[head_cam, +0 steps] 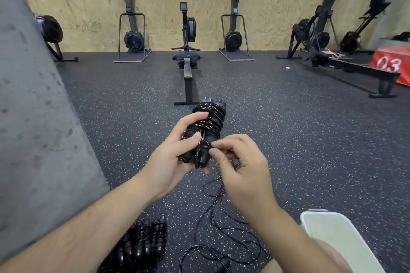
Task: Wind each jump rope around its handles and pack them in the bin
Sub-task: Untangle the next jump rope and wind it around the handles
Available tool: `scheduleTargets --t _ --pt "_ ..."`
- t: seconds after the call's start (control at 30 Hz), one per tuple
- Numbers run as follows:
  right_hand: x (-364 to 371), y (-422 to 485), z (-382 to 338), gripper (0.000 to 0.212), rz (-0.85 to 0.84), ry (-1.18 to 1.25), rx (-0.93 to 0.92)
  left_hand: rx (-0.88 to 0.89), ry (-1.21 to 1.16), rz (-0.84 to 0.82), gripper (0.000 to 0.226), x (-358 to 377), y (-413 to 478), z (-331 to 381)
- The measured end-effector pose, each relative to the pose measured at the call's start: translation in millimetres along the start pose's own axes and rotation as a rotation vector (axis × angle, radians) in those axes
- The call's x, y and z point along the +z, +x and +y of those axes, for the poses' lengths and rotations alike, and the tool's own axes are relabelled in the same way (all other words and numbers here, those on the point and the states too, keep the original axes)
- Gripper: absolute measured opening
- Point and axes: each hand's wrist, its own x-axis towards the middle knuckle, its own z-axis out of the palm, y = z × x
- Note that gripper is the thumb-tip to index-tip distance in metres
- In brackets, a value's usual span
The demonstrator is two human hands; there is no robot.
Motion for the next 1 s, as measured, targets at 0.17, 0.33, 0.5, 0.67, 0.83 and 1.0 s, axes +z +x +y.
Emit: scheduleTargets --t 0.17,0.33,0.5,0.67,0.83,1.0 --pt "0 5 -6 0.009 0.062 0.005 -0.048 0.000 0.062 -0.010 0.044 7 0 -9" --pt "16 6 1 0.012 0.061 0.092 0.046 -0.022 0.042 0.071 0.055 6 3 -11" --pt "25 2 8 0.028 -0.001 0.110 0.197 -0.051 0.124 0.279 0.089 -10 12 -19" --pt "37 2 6 0.041 -0.181 0.120 0.338 -0.102 0.130 0.269 0.087 -20 15 -22" --pt "49 10 12 0.071 -0.268 0.039 0.448 -0.144 0.147 0.286 0.060 -36 21 -18" --pt "69 20 30 0.057 -0.233 0.136 0.566 -0.165 0.335 0.363 0.041 -62 33 -26"
